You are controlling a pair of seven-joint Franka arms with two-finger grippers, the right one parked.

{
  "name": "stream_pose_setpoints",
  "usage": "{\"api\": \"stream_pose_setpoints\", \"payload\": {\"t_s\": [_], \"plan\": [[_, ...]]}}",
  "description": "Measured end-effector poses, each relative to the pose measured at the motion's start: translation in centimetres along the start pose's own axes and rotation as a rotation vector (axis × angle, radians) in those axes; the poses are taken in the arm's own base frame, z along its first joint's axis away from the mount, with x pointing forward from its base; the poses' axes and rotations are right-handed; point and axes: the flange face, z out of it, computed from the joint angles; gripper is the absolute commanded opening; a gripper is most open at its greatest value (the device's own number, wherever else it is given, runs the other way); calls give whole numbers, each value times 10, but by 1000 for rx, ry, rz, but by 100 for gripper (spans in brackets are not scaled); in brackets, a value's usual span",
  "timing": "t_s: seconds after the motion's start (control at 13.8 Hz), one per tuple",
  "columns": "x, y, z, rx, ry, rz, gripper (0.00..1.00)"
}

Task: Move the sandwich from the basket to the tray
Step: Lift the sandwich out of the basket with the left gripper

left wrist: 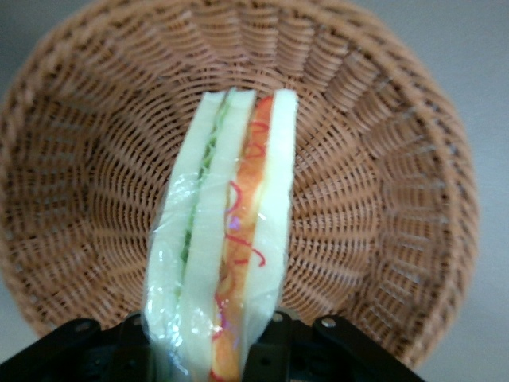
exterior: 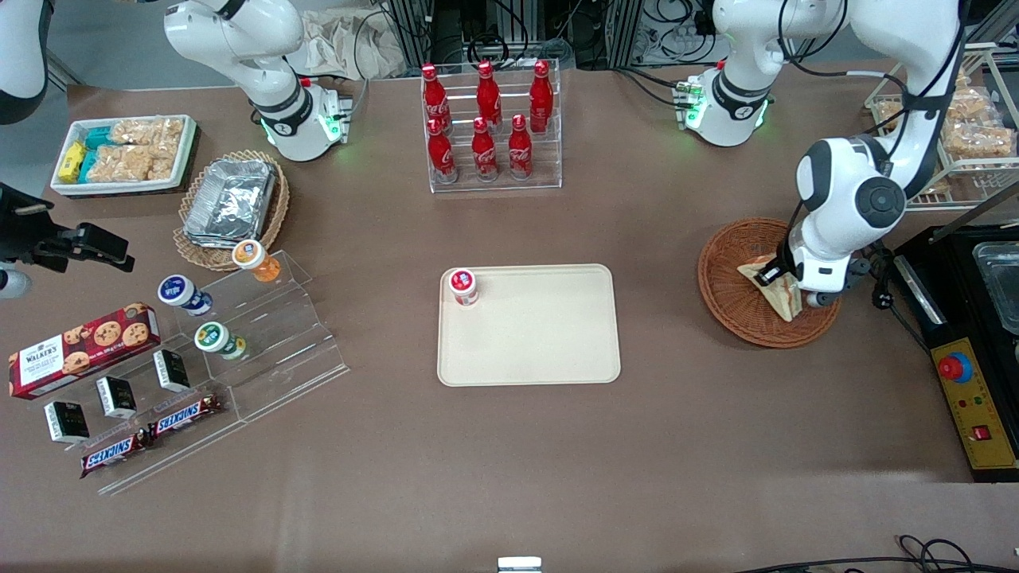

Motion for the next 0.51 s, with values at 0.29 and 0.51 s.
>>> {"api": "stream_pose_setpoints", "payload": {"t_s": [0.29,0.51], "plan": [[6,6,-68,9,-14,67,33],[11,13,-120,9,-15,125,33]]}}
